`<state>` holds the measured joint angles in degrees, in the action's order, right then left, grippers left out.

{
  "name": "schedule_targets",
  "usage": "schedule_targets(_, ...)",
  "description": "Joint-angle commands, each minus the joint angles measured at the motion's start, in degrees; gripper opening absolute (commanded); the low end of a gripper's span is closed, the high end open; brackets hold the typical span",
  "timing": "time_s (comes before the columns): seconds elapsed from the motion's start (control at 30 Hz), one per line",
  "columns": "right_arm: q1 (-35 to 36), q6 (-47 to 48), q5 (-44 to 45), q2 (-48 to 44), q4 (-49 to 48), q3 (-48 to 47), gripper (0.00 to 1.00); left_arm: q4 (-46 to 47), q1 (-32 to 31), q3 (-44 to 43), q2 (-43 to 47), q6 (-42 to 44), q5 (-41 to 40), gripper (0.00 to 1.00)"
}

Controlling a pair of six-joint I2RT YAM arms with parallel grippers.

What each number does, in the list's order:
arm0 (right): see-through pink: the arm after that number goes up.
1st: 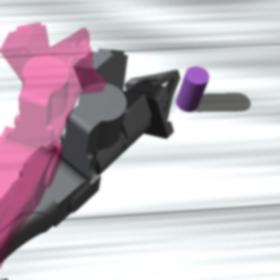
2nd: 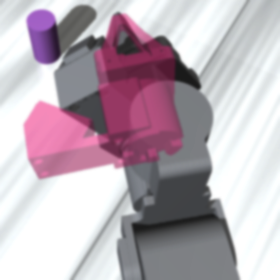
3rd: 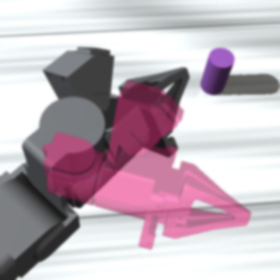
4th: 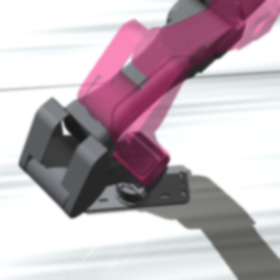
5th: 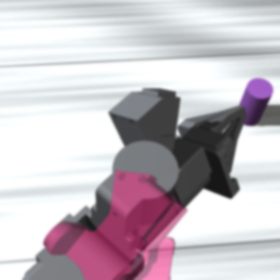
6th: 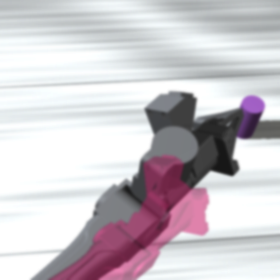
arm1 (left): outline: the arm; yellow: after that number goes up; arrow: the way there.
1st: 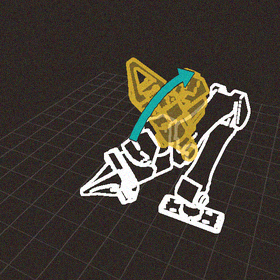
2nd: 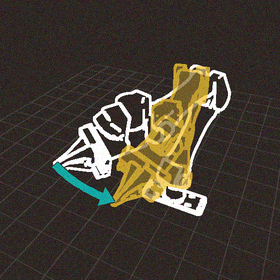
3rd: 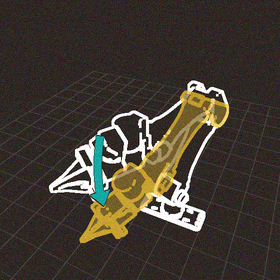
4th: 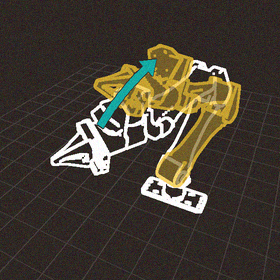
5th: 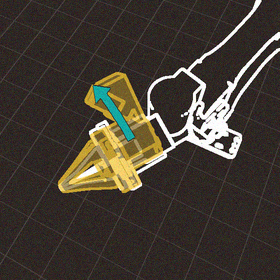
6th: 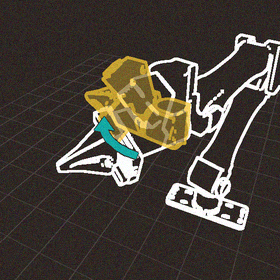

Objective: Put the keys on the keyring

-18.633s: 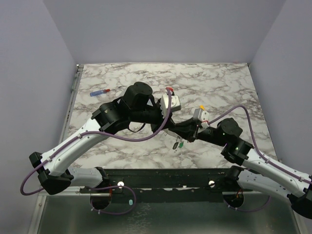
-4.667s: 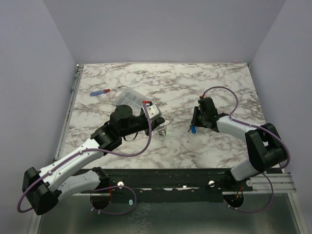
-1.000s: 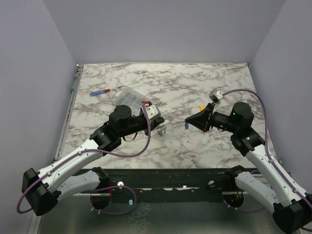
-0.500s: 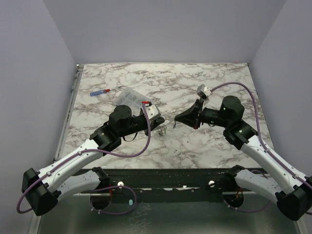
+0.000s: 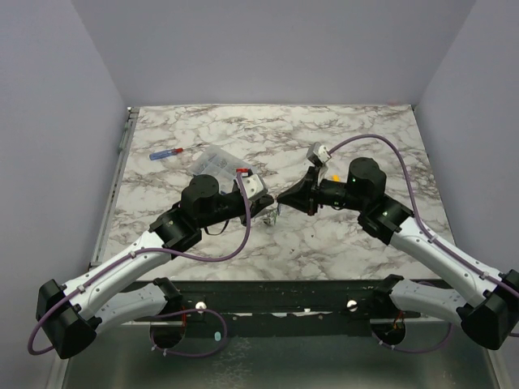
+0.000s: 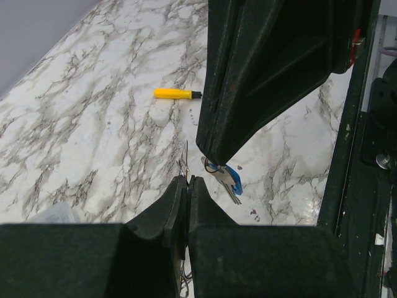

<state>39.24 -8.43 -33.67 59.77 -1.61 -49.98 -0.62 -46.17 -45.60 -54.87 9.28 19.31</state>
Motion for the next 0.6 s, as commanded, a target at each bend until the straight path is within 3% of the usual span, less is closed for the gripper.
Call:
schedule_targets(0.0, 0.43, 1.36, 2.28, 1.0, -1.02, -1.67, 0.01, 1.15, 0.12, 0.22, 0.47, 0.39, 1.46, 0.0)
schedule_targets(0.57, 1.33, 1.97, 3.53, 2.63, -1.4, -2.62, 0.01, 1.15, 0.14, 0.22, 0.56, 0.5, 1.65, 0.0)
